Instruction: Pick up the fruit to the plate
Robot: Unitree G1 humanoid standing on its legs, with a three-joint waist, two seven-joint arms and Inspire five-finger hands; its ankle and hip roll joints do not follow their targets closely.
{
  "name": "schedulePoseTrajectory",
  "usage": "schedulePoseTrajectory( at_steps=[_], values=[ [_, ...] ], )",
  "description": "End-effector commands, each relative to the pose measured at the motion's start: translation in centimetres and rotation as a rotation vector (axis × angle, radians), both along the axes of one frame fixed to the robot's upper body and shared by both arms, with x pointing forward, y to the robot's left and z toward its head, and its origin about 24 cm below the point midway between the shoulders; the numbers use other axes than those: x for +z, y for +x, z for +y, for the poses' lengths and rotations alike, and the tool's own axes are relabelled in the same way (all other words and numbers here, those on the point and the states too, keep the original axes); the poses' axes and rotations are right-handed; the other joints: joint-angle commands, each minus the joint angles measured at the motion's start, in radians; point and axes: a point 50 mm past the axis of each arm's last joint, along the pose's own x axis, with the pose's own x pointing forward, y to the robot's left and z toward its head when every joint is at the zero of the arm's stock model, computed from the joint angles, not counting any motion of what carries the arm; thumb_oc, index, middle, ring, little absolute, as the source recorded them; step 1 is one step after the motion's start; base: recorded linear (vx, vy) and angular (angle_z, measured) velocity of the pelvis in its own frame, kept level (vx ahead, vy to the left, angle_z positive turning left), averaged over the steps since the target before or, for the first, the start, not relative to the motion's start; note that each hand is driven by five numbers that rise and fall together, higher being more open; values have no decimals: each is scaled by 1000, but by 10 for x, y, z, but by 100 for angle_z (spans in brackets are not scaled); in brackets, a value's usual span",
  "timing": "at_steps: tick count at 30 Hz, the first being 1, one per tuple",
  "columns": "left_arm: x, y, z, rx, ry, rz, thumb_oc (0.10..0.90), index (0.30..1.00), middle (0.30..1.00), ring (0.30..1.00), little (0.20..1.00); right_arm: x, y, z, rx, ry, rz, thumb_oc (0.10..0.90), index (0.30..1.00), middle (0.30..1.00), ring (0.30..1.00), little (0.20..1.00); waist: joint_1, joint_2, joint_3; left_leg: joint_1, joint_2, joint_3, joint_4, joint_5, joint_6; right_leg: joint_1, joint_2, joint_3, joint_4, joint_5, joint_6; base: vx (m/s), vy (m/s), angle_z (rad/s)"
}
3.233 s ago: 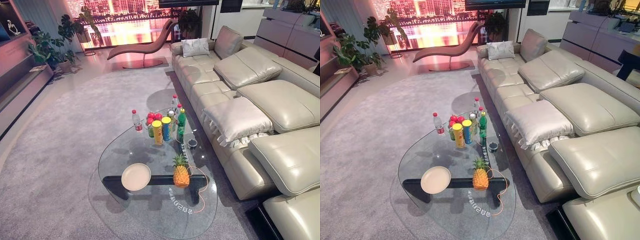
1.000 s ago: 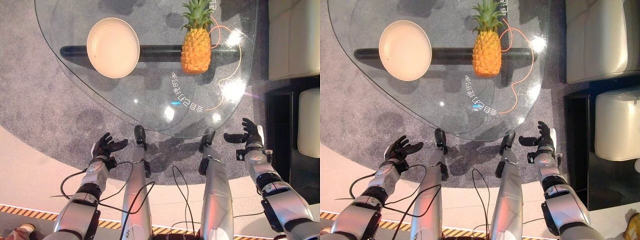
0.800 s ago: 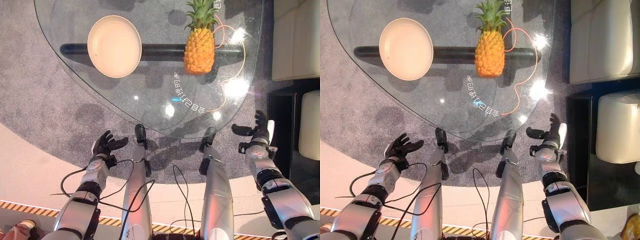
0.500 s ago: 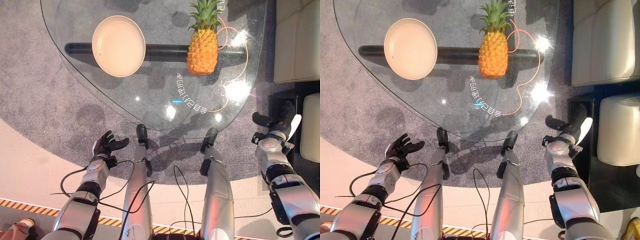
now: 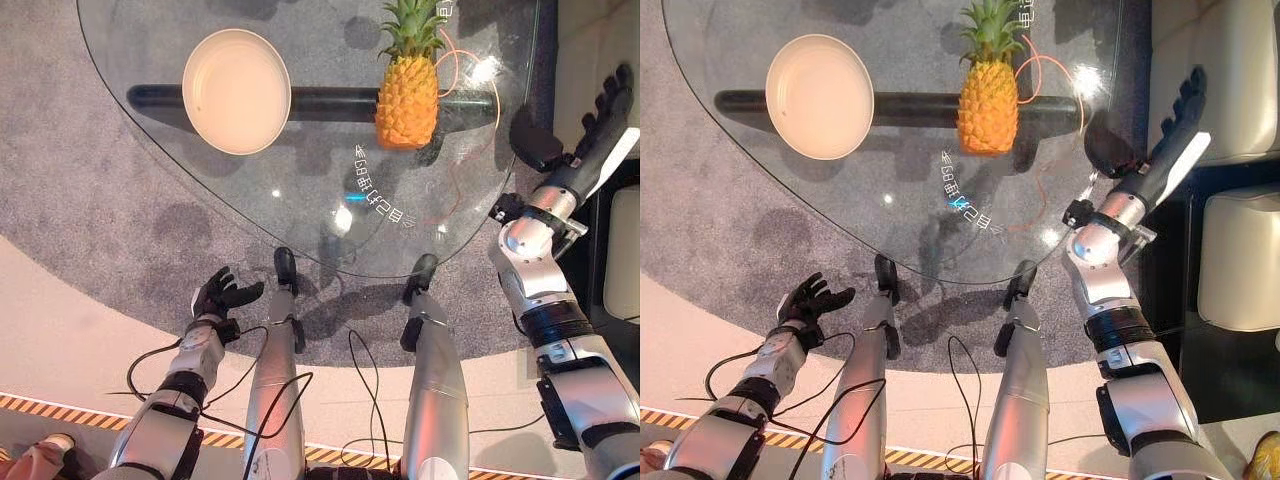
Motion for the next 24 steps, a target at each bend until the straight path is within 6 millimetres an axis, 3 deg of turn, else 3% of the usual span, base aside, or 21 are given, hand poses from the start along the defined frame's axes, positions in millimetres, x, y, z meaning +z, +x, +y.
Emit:
schedulePoseTrajectory(
  at_steps=[1, 10, 24],
  values=[
    [-21, -26, 16, 89, -12, 49, 800, 900, 900, 900, 900, 33, -21, 9, 6, -126, -199, 800, 900, 900, 900, 900, -17, 12, -18, -27, -2, -53, 88, -73, -20, -6, -23, 5, -10, 8, 43, 8, 37, 0],
    [-28, -32, 7, 74, -28, 59, 800, 900, 900, 900, 900, 43, -36, 48, 183, -226, -262, 800, 900, 900, 900, 900, -19, 22, -18, -11, -6, -38, 71, -60, -18, 5, -21, 8, -19, 7, 39, 10, 24, -1],
    [-32, -32, 1, 36, -29, 73, 800, 900, 900, 900, 900, 49, -30, 83, 349, -278, -181, 800, 900, 900, 900, 900, -1, 38, -18, 15, -8, -23, 43, -40, -18, 23, -29, -1, -28, 11, 35, 1, 1, 0]
  ],
)
